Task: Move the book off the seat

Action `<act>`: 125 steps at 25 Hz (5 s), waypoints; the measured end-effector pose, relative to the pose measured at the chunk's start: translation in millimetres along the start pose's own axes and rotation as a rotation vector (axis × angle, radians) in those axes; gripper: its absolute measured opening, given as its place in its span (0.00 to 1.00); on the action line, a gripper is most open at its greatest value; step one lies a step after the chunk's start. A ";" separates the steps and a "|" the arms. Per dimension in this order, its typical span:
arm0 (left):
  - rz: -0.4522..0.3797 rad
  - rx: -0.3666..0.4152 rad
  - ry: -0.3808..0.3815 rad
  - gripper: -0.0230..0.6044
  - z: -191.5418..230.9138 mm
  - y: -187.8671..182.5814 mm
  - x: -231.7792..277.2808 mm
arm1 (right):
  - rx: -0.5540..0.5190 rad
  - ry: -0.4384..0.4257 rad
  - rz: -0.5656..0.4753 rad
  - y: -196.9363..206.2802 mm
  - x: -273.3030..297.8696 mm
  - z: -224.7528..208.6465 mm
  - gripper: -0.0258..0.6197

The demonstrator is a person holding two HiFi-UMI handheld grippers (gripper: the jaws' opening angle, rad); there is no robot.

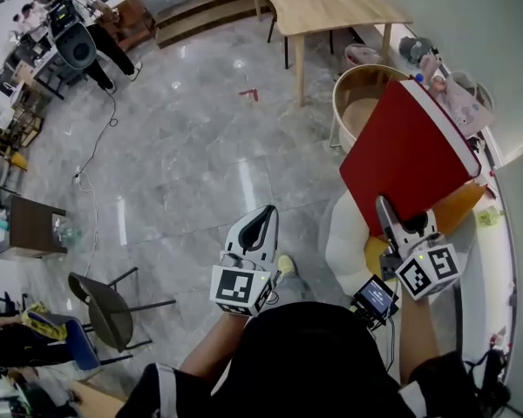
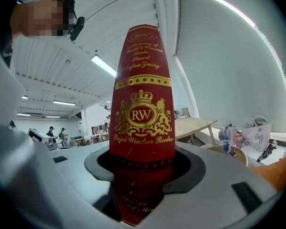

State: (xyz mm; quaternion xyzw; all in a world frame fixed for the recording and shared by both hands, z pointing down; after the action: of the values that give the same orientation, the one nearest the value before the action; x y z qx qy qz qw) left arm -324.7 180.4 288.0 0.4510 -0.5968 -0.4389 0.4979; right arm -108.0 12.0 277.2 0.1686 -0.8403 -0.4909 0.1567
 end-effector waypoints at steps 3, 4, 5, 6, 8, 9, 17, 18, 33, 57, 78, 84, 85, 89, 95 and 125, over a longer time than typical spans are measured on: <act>0.003 0.004 0.045 0.06 34.4 2.4 12.3 | 0.018 0.048 -0.025 1.5 29.7 14.0 0.42; 0.008 0.002 0.057 0.06 43.1 2.8 15.8 | 0.018 0.063 -0.031 2.5 36.1 16.9 0.42; 0.009 -0.001 0.069 0.06 50.3 3.8 19.4 | 0.012 0.075 -0.037 3.4 40.8 18.2 0.42; 0.001 -0.006 0.081 0.06 56.3 5.3 23.1 | 0.004 0.084 -0.045 4.1 44.5 18.2 0.42; -0.025 -0.014 0.095 0.06 66.9 6.5 30.4 | 0.000 0.099 -0.058 3.7 51.0 16.6 0.42; -0.033 -0.014 0.099 0.06 71.1 6.4 33.3 | 0.006 0.107 -0.063 2.5 53.3 15.7 0.42; -0.046 -0.014 0.122 0.06 93.0 8.3 48.7 | 0.006 0.169 -0.105 -12.5 68.3 9.4 0.42; -0.047 -0.011 0.123 0.06 95.6 8.3 51.7 | 0.002 0.167 -0.107 -12.4 71.2 7.9 0.42; -0.058 0.098 0.250 0.06 121.7 -20.1 206.5 | -0.035 0.286 -0.144 -51.1 144.7 -86.2 0.42; -0.025 0.139 0.418 0.06 92.2 -74.3 457.0 | -0.088 0.518 -0.041 -116.3 222.6 -282.8 0.42; 0.150 0.139 0.563 0.06 73.1 -16.9 556.8 | -0.377 0.654 0.502 7.0 311.0 -426.3 0.42; 0.200 0.118 0.563 0.06 83.7 16.1 585.9 | -0.472 0.675 0.661 49.6 345.5 -483.9 0.42; 0.217 0.115 0.570 0.06 82.8 24.0 586.5 | -0.488 0.682 0.696 58.9 347.4 -489.4 0.42; 0.251 0.112 0.600 0.06 73.8 49.0 598.5 | -0.526 0.710 0.776 84.8 357.5 -515.3 0.42; 0.288 0.094 0.625 0.06 63.9 77.4 610.8 | -0.574 0.763 0.871 129.0 370.0 -543.6 0.42; 0.395 0.081 0.629 0.06 60.4 116.6 614.0 | -0.654 0.614 1.023 236.1 410.5 -528.8 0.59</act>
State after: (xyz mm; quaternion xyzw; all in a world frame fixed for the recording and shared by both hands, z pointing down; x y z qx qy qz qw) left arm -456.2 -389.6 516.0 0.4593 -0.5068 -0.1504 0.7139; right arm -278.8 -466.8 772.6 -0.1745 -0.5399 -0.5138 0.6435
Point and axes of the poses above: the fingertips, and each gripper's own axes: x forward along the fingers, z to its left, y out of its underside, the point moved 5 cm from there along -x, backward along the fingers, and after that the axes turned 11 degrees about x, right-handed, at the moved point
